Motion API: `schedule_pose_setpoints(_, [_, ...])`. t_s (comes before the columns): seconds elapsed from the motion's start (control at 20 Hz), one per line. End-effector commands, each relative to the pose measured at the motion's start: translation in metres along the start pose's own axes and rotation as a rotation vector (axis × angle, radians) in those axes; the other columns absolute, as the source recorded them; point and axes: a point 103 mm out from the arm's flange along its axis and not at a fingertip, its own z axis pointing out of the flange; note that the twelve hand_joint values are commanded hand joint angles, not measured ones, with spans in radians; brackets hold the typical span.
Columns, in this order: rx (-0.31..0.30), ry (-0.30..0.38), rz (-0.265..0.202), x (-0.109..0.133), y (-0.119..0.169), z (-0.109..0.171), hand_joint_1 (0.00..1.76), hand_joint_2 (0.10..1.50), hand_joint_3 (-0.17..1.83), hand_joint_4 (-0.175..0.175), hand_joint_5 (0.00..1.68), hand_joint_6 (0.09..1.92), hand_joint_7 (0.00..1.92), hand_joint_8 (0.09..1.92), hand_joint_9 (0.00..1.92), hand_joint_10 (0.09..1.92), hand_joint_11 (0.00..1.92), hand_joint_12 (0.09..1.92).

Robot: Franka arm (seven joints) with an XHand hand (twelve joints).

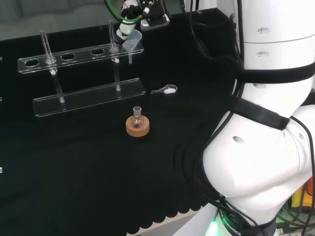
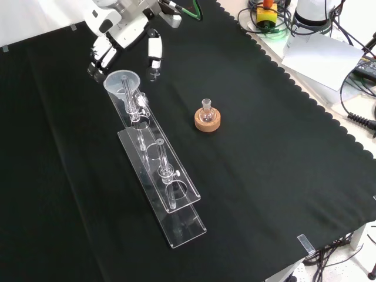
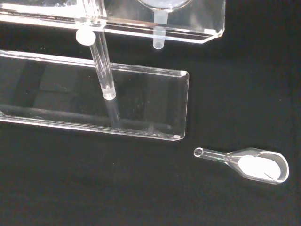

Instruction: Pick up the funnel from the transparent funnel stand.

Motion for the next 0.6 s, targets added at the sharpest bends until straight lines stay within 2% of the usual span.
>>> schedule_pose_setpoints(0.05, [0.023, -0.034, -0.001, 0.006, 0.006, 0.002, 0.62, 0.79, 0.18, -0.087, 0.07, 0.09, 0.00, 0.35, 0.14, 0.84, 0.20, 1.50])
schedule_pose_setpoints(0.2, [0.029, -0.052, 0.002, 0.008, 0.010, 0.003, 0.65, 0.78, 0.18, -0.087, 0.06, 0.09, 0.00, 0.34, 0.14, 0.84, 0.20, 1.50])
schedule_pose_setpoints(0.4, [0.039, -0.048, 0.001, 0.004, 0.016, 0.005, 0.70, 0.77, 0.18, -0.088, 0.06, 0.09, 0.00, 0.33, 0.14, 0.84, 0.20, 1.51])
schedule_pose_setpoints(0.5, [0.040, -0.033, -0.005, -0.008, 0.014, 0.007, 0.71, 0.77, 0.19, -0.088, 0.06, 0.09, 0.00, 0.33, 0.14, 0.84, 0.20, 1.51])
schedule_pose_setpoints(0.6, [0.049, -0.042, -0.001, -0.006, 0.016, 0.007, 0.72, 0.77, 0.19, -0.089, 0.06, 0.09, 0.00, 0.33, 0.14, 0.84, 0.21, 1.51])
